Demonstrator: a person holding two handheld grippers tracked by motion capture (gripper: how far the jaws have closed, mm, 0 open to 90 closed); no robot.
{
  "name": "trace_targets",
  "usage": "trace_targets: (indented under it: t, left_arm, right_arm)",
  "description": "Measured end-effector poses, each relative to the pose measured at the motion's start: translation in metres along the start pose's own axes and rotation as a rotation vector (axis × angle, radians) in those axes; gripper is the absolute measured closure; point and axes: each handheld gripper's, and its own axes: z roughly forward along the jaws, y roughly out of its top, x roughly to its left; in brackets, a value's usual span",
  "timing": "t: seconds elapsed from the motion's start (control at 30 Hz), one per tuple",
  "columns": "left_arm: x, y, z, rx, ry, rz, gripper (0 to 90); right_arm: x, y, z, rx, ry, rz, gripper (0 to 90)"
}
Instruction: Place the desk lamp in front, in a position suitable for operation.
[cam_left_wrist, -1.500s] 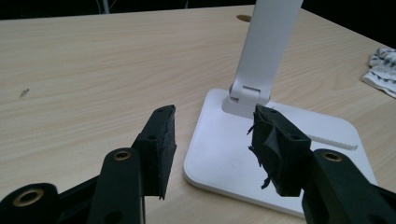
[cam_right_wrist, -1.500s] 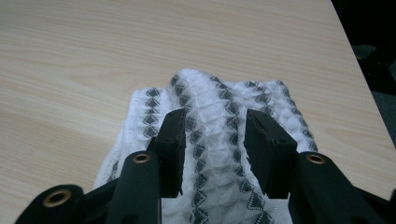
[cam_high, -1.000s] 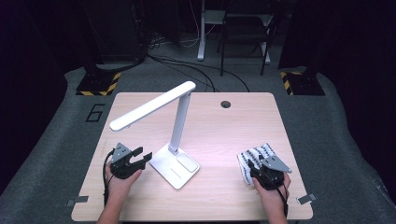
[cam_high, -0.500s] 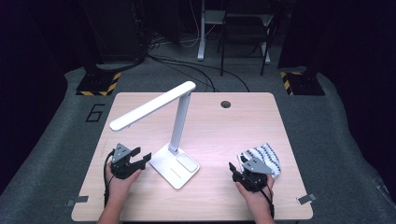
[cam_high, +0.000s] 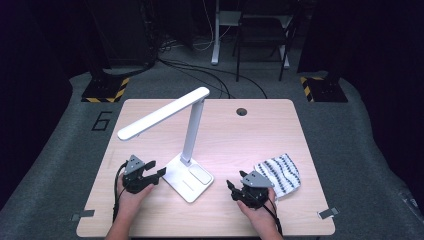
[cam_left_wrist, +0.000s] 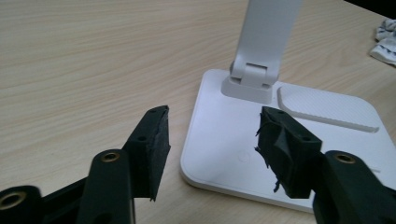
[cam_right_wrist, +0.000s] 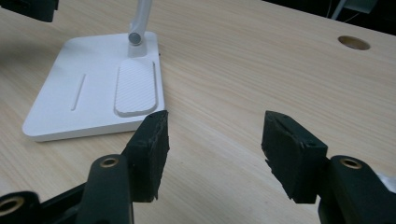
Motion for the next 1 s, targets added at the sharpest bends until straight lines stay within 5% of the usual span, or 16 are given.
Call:
trace_targets:
  t: [0.2,0.3,0.63,1.0]
  left_arm:
    - [-0.003,0.0,0.004,0.013,-0.02,0.026,43.9]
    - [-0.005,-0.001,0.008,0.031,0.01,0.03,43.9]
    - [-0.005,-0.007,0.021,0.074,-0.007,0.012,39.3]
    - [-0.001,-0.008,0.028,0.081,-0.007,-0.017,37.1]
  right_arm:
    - [0.012,0.004,0.007,-0.003,0.053,-0.011,33.4]
    - [0.02,0.003,0.01,0.029,0.062,-0.001,30.4]
    - [0.038,-0.001,0.017,0.037,0.07,-0.035,34.6]
    - [0.048,-0.003,0.023,0.044,0.121,-0.01,35.8]
